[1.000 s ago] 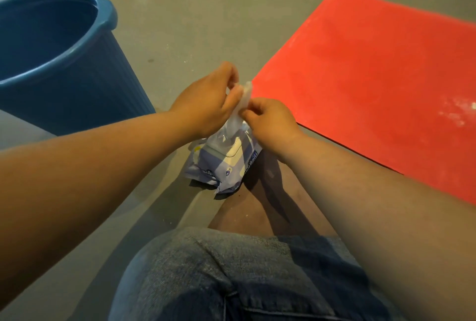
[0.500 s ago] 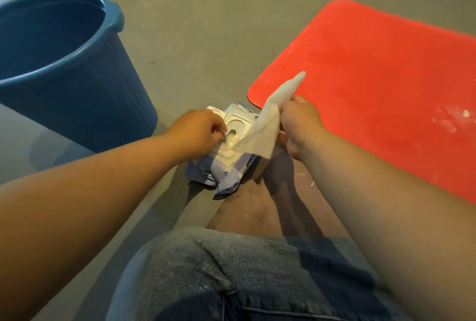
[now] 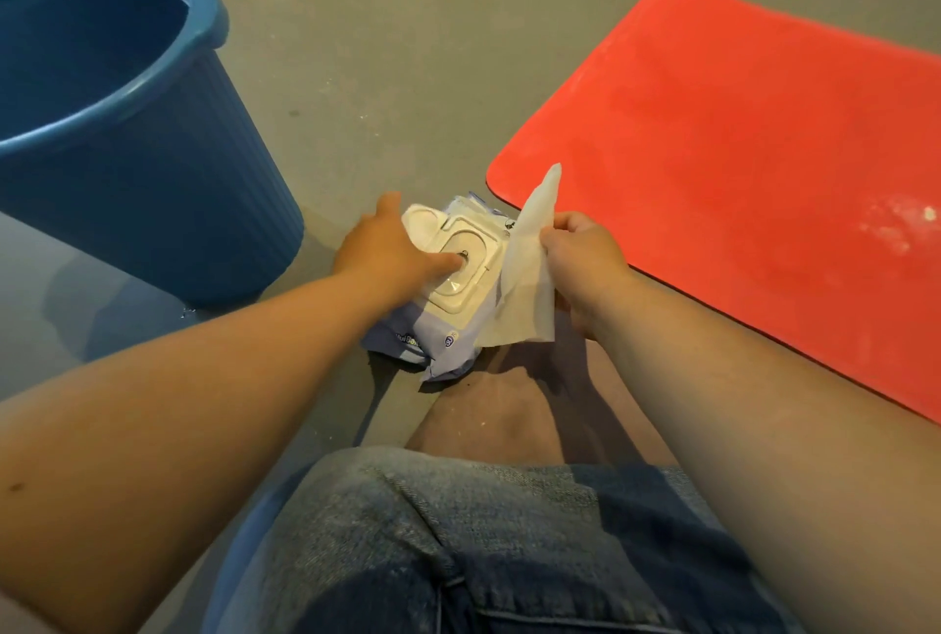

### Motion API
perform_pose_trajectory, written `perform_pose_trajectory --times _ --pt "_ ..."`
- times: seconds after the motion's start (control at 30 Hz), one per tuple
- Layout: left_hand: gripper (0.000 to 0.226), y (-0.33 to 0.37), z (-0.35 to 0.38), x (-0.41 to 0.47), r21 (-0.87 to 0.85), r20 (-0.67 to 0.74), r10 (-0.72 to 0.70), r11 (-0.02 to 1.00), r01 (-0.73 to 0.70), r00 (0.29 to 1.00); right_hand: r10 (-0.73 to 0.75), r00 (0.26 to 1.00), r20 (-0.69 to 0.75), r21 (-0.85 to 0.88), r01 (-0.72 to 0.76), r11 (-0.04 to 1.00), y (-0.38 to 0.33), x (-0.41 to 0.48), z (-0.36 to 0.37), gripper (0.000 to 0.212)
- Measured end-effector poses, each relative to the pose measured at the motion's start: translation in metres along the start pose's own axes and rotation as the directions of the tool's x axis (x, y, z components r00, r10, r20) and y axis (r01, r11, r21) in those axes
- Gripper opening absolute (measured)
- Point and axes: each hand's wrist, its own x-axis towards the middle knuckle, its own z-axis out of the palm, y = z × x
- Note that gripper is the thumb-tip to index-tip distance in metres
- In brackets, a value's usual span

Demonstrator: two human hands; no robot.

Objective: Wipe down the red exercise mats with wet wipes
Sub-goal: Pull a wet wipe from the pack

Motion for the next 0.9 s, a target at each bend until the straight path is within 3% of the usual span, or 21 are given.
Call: perform_pose_trajectory --times 0.1,0.2,0.3,0.4,0.5,0.63,0.7,0.77,0.83,0.87,0.9 --pt "0.080 0.010 -0.004 -0.010 -0.017 -0.192 0.202 0.978 -0.209 0.960 0.003 1.000 -0.028 -0.019 -0.003 1.000 0.002 0.000 -0.002 0.020" --pt "0.054 0.023 0.008 -0.034 0.152 -0.092 0.476 0.875 -0.460 0.875 0.032 0.998 -0.045 0.013 -0.031 0.999 0.001 -0.003 -0.008 0.013" --pt "0.026 0.024 0.030 -0.054 0.456 0.047 0.611 0.691 -0.561 0.790 0.055 0.998 -0.038 0.102 -0.051 0.993 0.000 -0.005 -0.016 0.011" --pt "0.042 0.016 0.037 -0.051 0.561 0.198 0.544 0.619 -0.550 0.815 0.043 0.998 -0.049 0.089 -0.039 0.995 -0.004 -0.008 -0.024 0.023" --pt "0.046 0.011 0.027 -0.032 0.579 0.155 0.462 0.674 -0.459 0.873 0.011 0.998 -0.059 0.017 -0.010 1.000 -0.007 -0.011 -0.033 0.023" --pt "0.055 0.003 -0.006 -0.010 0.559 0.130 0.234 0.785 -0.266 0.964 -0.045 0.997 -0.067 -0.015 0.044 0.999 -0.011 -0.017 -0.042 0.018" --pt "0.040 0.009 -0.011 -0.009 0.410 0.063 0.240 0.879 -0.244 0.969 -0.046 0.998 -0.036 0.018 0.047 0.999 -0.016 -0.019 -0.045 0.018" --pt "0.032 0.031 -0.011 -0.023 -0.103 0.043 0.162 0.982 -0.157 0.986 -0.038 0.999 0.006 0.077 0.037 0.996 -0.022 -0.022 -0.045 0.020" --pt "0.040 0.056 -0.010 -0.038 -0.559 0.256 0.078 0.825 0.082 0.964 -0.025 0.998 0.052 0.162 0.016 0.987 -0.029 -0.028 -0.044 0.025" --pt "0.035 0.064 -0.011 -0.042 -0.639 0.317 0.114 0.759 0.123 0.942 -0.023 0.997 0.074 0.191 0.008 0.981 -0.032 -0.032 -0.042 0.026" --pt "0.026 0.070 -0.012 -0.044 -0.652 0.312 0.171 0.754 0.080 0.935 -0.021 0.996 0.089 0.216 0.001 0.976 -0.036 -0.036 -0.042 0.026"
